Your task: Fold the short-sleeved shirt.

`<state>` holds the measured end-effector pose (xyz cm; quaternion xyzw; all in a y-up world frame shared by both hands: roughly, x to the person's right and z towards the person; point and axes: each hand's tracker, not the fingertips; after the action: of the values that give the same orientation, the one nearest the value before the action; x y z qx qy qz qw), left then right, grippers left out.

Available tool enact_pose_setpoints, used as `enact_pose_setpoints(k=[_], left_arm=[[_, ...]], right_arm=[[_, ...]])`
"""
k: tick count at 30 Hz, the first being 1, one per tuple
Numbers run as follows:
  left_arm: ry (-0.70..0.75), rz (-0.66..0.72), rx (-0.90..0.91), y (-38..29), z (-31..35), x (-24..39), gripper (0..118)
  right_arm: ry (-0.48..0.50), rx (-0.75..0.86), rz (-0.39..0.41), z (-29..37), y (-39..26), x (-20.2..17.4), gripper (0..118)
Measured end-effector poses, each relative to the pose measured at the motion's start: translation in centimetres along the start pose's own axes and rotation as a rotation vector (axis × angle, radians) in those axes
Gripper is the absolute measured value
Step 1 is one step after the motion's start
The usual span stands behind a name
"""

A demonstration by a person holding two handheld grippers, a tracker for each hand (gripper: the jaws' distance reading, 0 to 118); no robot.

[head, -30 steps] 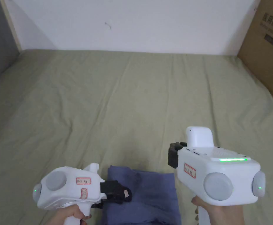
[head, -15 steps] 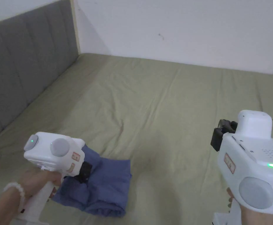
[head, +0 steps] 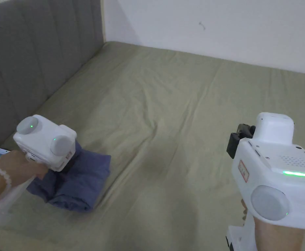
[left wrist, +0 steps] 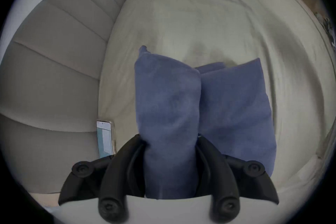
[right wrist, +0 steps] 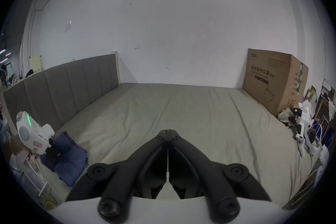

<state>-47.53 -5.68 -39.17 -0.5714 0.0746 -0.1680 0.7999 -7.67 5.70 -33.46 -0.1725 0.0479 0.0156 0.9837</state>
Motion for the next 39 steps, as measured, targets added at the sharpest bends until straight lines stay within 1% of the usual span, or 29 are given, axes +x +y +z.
enact_pose_setpoints(k=[1, 2, 4, 5, 7, 11, 12, 13, 14, 15, 16, 17, 18, 19, 20, 25, 27, 29, 30, 32, 34, 36, 37, 38, 39], left_arm=[[-0.009, 0.013, 0.009, -0.4, 0.6, 0.2, 36], [-0.013, 0.041, 0.015, -0.7, 0.8, 0.1, 53], [0.018, 0.070, 0.024, -1.1, 1.2, 0.1, 98], [0.029, 0.085, 0.029, -1.3, 1.7, -0.1, 115], [0.023, 0.124, 0.098, -1.7, 3.2, -0.2, 114], [-0.042, 0.196, 0.162, -1.5, 6.0, 0.4, 113], [-0.063, 0.210, 0.179, -1.6, 7.0, 0.8, 109], [-0.100, 0.225, 0.206, -1.4, 7.8, 1.3, 96], [-0.148, 0.231, 0.241, -1.4, 9.1, 2.1, 56], [-0.185, 0.241, 0.294, -1.6, 10.5, 2.9, 23], [-0.200, 0.251, 0.309, -1.6, 11.4, 3.8, 6], [-0.191, 0.256, 0.303, -1.6, 12.2, 4.7, 5], [-0.168, 0.258, 0.299, -1.5, 13.3, 5.7, 0], [-0.162, 0.232, 0.304, -1.4, 14.5, 6.5, 0], [-0.158, 0.226, 0.366, -1.3, 15.5, 7.1, 0], [-0.159, 0.291, 0.564, -1.4, 21.6, 9.9, 0], [-0.115, 0.285, 0.647, -1.5, 23.9, 11.5, 0], [-0.059, 0.270, 0.694, -1.5, 25.9, 13.4, 0], [-0.073, 0.278, 0.711, -1.5, 26.7, 14.0, 0], [-0.122, 0.293, 0.766, -1.5, 28.5, 15.1, 0], [-0.129, 0.321, 0.813, -1.5, 30.2, 16.2, 0], [-0.137, 0.316, 0.869, -1.4, 32.0, 17.1, 0], [-0.116, 0.327, 0.892, -1.4, 32.9, 17.5, 0], [-0.108, 0.325, 0.921, -1.4, 33.6, 17.8, 0], [-0.111, 0.331, 0.948, -1.4, 34.3, 18.1, 0]], right_arm=[[0.007, -0.003, 0.002, 0.0, 0.0, -0.2, 2], [0.014, -0.007, 0.006, -0.1, -0.1, -0.4, 2], [0.021, -0.015, 0.008, -0.2, -0.1, -0.5, 2], [0.023, -0.018, 0.008, -0.2, -0.2, -0.5, 2], [0.027, -0.029, 0.007, -0.3, -0.3, -0.4, 2], [0.024, -0.048, 0.006, -0.2, -0.7, -0.1, 2], [0.023, -0.052, -0.001, -0.1, -0.7, 0.1, 2], [0.024, -0.054, -0.007, 0.0, -0.7, 0.2, 2], [0.024, -0.057, -0.013, 0.2, -0.8, 0.4, 2], [0.025, -0.059, -0.016, 0.4, -0.7, 0.6, 2], [0.024, -0.059, -0.018, 0.6, -0.7, 0.8, 2], [0.022, -0.058, -0.019, 0.9, -0.7, 1.0, 2], [0.020, -0.057, -0.022, 1.2, -0.6, 1.3, 2], [0.020, -0.056, -0.028, 1.4, -0.5, 1.6, 2], [0.021, -0.056, -0.036, 1.7, -0.3, 2.1, 2], [0.014, -0.041, -0.071, 3.6, 1.1, 4.5, 2], [0.017, -0.019, -0.117, 4.9, 2.2, 5.7, 2], [0.045, -0.009, -0.151, 6.2, 3.4, 7.0, 2], [0.050, 0.008, -0.158, 6.8, 3.8, 7.5, 2], [0.028, 0.033, -0.146, 7.7, 4.7, 8.7, 2], [0.009, 0.060, -0.144, 8.5, 5.5, 9.8, 2], [0.028, 0.078, -0.184, 9.6, 6.4, 11.4, 2], [0.031, 0.095, -0.189, 10.1, 6.7, 11.9, 2], [0.019, 0.107, -0.173, 10.4, 7.0, 12.3, 2], [-0.015, 0.118, -0.140, 10.7, 7.5, 12.8, 2]])
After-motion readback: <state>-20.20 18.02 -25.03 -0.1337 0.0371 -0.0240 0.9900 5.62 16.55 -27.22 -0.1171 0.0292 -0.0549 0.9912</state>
